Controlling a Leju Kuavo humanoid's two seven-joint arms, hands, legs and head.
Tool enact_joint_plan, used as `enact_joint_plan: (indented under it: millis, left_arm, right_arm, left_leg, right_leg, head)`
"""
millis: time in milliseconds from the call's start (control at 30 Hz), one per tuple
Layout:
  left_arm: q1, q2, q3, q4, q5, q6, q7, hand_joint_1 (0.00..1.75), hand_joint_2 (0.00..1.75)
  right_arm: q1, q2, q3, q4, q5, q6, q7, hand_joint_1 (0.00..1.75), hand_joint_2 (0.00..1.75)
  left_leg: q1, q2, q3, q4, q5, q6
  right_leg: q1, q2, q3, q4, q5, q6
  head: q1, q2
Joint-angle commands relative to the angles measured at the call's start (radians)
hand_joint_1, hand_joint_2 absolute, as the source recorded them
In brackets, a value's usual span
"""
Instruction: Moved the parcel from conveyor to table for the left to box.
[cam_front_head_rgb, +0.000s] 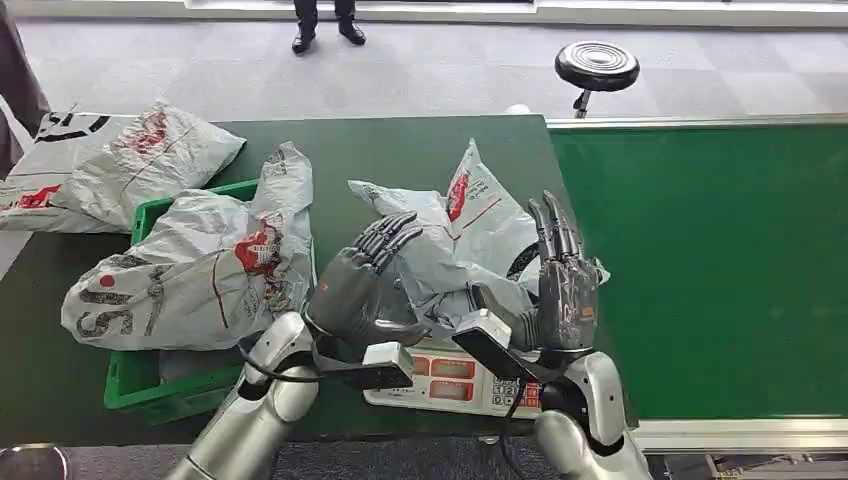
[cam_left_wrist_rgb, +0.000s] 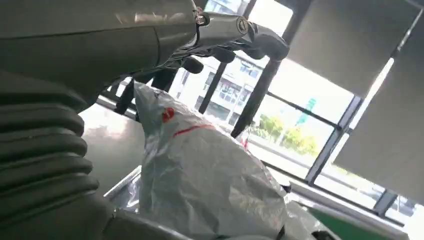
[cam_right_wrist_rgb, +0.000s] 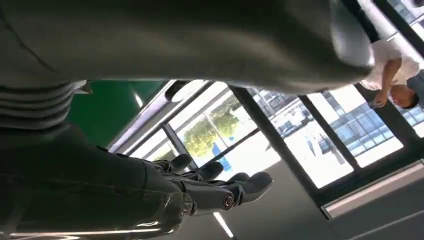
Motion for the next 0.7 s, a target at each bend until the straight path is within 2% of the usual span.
enact_joint_plan:
  millis: [33, 200, 700]
  left_arm:
    - [-0.184, 0.016, -0.137, 0.296, 0.003, -0.018, -0.001, 0.0, 1.75]
    - [-0.285, -0.019, -0.224, 0.41, 0.003, -0.06, 0.008, 0.0, 1.75]
    - [-0.378, -0.09, -0.34, 0.557, -0.003, -0.122, 0.01, 0.0, 1.75]
  right_arm:
    - [0.003, -0.052, -0.012, 0.009, -0.001, 0.007, 0.003, 0.0, 0.0]
    - [0.055, -0.047, -0.032, -0.011, 0.003, -0.001, 0.001, 0.0, 0.0]
    - [0.134, -0.041, -0.048, -0.093, 0.037, -0.001, 0.012, 0.0, 0.0]
  left_leg:
    - [0.0, -0.001, 0.001, -0.001, 0.0, 0.002]
    - [0.0, -0.006, 0.0, -0.002, 0.002, 0.002]
    - [0.0, -0.003, 0.0, -0.001, 0.0, 0.002]
  right_leg:
    - [0.0, -0.002, 0.002, -0.001, 0.0, -0.002]
    - [0.001, -0.006, 0.002, -0.002, 0.0, -0.003]
    - [0.001, -0.002, 0.001, -0.001, 0.0, -0.002]
  head:
    - [0.0, 0.0]
    - [0.0, 0.0]
    - [0.0, 0.0]
